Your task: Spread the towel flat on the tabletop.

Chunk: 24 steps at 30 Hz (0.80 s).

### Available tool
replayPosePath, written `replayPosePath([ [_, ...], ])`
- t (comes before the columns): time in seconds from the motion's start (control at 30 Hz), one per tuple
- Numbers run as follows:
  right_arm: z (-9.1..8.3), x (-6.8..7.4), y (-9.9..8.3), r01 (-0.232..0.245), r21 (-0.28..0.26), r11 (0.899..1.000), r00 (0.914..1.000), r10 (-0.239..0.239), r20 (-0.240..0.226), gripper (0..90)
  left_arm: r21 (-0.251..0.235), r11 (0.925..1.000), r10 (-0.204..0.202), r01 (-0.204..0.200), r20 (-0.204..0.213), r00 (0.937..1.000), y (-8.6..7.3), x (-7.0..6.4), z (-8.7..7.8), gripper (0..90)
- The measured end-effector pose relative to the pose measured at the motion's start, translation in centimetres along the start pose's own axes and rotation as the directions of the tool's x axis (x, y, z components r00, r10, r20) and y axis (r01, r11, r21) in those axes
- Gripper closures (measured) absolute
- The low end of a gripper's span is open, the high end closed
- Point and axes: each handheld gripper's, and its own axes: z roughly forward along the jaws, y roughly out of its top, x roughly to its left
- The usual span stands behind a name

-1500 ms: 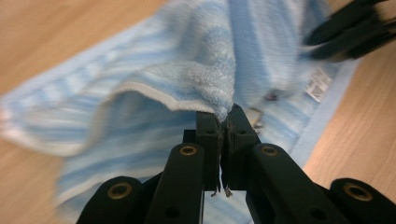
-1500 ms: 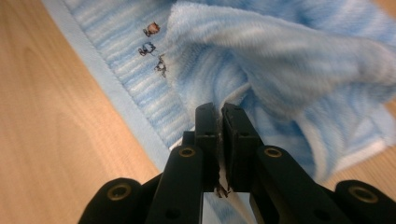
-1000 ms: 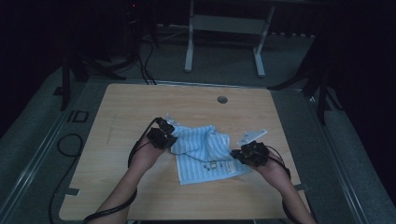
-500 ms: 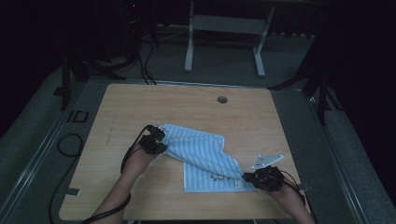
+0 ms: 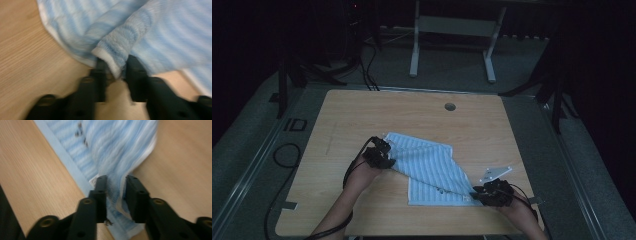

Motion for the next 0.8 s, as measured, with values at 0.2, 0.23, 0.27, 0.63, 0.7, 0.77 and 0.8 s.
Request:
replayPosePath([
  [0.2,-2.2,-2.0,2.4,-0.005,-0.07,0.998,0.9981,0.009,0.061,80.3,-0.082,0.9907,0.116,-0.109,0.09,0.9892,-1.6,-4.8,-3.2,65.9],
  [0.23,-2.2,-2.5,3.0,-0.005,-0.084,0.996,0.9979,0.01,0.063,84.0,-0.079,0.9873,0.144,-0.138,0.085,0.9859,-1.8,-5.6,-3.4,66.9],
  [0.27,-2.0,-3.0,3.7,-0.012,-0.087,0.996,0.998,0.017,0.061,87.5,-0.082,0.9845,0.162,-0.155,0.087,0.9829,-1.9,-6.4,-3.5,69.5],
  [0.63,4.7,-6.3,11.0,-0.012,-0.014,1.0,0.9978,0.013,0.064,89.6,-0.129,0.9603,0.262,-0.247,0.109,0.959,-1.9,-11.3,-3.5,73.1],
  [0.7,6.1,-6.6,11.8,-0.015,0.01,1.0,0.9982,0.015,0.058,89.6,-0.132,0.9581,0.271,-0.254,0.133,0.9532,-1.8,-12.1,-3.2,69.1],
  [0.77,7.3,-6.8,12.5,-0.011,0.028,1.0,0.9976,0.009,0.069,89.6,-0.129,0.9566,0.28,-0.261,0.164,0.9459,-1.7,-12.7,-2.6,70.2],
  [0.8,7.9,-6.9,12.8,-0.015,0.035,0.999,0.998,0.013,0.062,89.6,-0.119,0.9567,0.284,-0.266,0.175,0.9428,-1.6,-13.0,-2.2,73.3],
])
